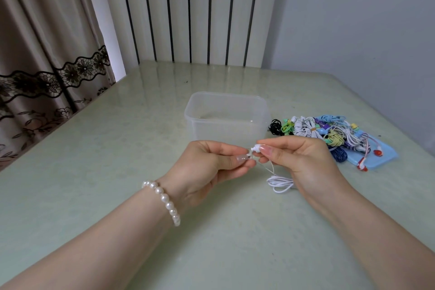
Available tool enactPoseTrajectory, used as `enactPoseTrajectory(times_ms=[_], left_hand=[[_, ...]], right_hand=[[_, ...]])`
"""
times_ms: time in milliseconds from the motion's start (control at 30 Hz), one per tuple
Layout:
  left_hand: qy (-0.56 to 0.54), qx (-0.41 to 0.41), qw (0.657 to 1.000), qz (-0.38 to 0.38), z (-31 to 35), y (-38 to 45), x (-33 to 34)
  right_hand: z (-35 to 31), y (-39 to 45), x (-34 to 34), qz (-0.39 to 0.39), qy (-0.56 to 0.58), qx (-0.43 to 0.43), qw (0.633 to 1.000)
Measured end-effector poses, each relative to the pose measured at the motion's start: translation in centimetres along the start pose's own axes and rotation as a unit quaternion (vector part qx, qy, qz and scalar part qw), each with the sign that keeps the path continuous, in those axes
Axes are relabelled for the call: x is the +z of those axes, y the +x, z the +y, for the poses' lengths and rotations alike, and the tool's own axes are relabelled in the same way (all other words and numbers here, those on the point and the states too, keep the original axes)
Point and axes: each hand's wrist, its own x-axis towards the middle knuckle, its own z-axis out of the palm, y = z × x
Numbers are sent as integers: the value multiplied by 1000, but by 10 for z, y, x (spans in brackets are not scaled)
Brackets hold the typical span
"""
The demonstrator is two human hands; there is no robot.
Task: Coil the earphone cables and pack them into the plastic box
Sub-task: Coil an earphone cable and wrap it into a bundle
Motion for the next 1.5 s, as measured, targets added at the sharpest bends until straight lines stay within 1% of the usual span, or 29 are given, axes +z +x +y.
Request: enactPoseTrajectory(times_ms=[200, 333, 500, 967, 1300, 1500], left_hand=[[-18, 6, 1000, 19, -1, 0, 0], [2, 8, 1000, 14, -2, -1, 0], [-7, 13, 999, 28, -2, 0, 1], [-4, 13, 999, 45, -3, 0, 1], [31, 8, 999, 34, -4, -1, 0], [27, 4, 999, 30, -4, -1, 1]], right_hand=[[2, -1, 2, 14, -25, 9, 1000], [2, -2, 4, 24, -49, -2, 999], [0, -4, 5, 28, -74, -18, 997], [-2, -4, 5, 3, -50, -19, 999], [3, -3, 6, 15, -82, -1, 996], [3, -2, 7, 28, -86, -2, 996]])
